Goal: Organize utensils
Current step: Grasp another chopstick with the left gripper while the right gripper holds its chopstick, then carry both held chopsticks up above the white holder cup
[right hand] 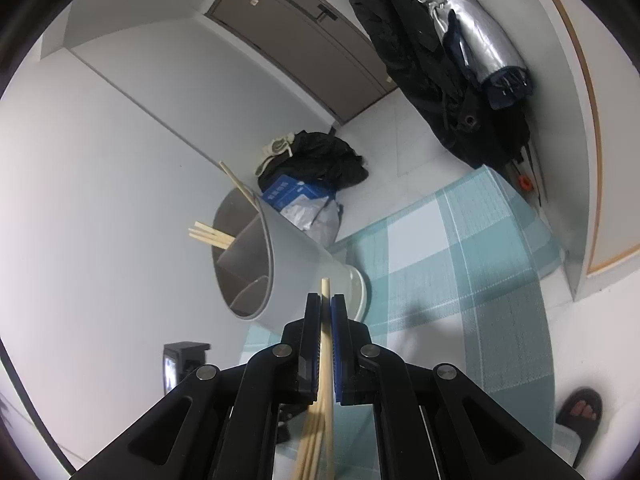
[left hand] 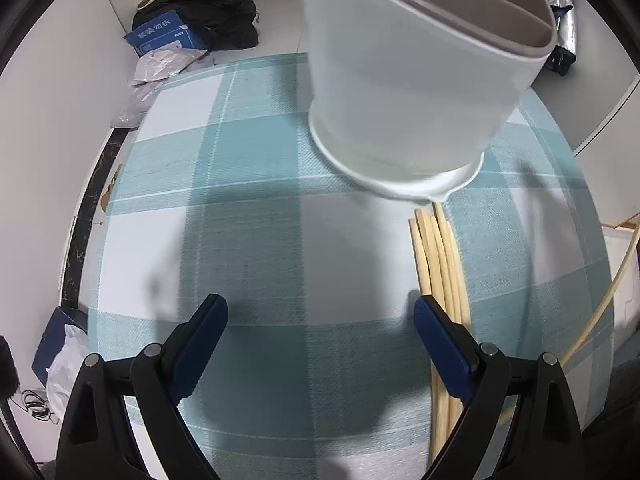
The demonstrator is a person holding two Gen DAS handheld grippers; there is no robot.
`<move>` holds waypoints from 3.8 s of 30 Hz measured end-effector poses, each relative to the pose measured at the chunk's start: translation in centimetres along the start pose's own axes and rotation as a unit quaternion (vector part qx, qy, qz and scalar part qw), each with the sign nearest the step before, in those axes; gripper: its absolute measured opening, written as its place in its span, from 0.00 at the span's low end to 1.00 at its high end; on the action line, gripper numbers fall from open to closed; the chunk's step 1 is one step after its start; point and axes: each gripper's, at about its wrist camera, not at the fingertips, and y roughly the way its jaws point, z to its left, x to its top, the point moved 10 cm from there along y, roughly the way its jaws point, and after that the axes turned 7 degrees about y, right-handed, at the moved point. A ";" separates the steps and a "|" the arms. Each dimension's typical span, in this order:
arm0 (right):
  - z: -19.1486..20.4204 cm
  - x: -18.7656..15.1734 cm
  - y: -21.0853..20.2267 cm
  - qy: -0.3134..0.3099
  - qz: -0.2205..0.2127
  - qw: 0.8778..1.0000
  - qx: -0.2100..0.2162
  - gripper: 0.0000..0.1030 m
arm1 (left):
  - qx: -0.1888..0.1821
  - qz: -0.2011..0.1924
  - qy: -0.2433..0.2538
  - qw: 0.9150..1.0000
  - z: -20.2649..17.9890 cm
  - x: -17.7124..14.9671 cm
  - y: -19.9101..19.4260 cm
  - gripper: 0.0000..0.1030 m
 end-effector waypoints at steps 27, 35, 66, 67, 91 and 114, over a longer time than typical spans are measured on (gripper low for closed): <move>0.1 0.4 -1.8 -0.003 -0.014 1.000 0.003 0.04 | -0.001 -0.022 -0.005 1.000 -0.2 2.0 -1.0 0.89; 0.3 0.4 -1.9 -0.005 -0.017 1.000 0.002 0.04 | 0.012 -0.001 -0.024 1.000 0.8 1.7 0.6 0.89; 0.3 -0.1 -2.3 -0.015 -0.020 1.000 -0.008 0.04 | -0.089 -0.004 -0.045 0.995 -2.4 3.2 -0.1 0.01; 0.4 -0.2 -2.4 -0.017 -0.021 1.000 -0.009 0.04 | -0.090 -0.008 -0.048 0.995 -2.3 3.3 -0.1 0.01; 7.5 -4.3 -4.3 -0.146 -0.055 0.985 -0.076 0.04 | -0.116 -0.257 0.000 0.960 -2.0 3.8 -15.5 0.00; 12.4 -4.1 -4.6 -0.175 -0.078 0.977 -0.092 0.04 | -0.139 -0.264 0.014 0.954 -1.4 4.1 -19.2 0.00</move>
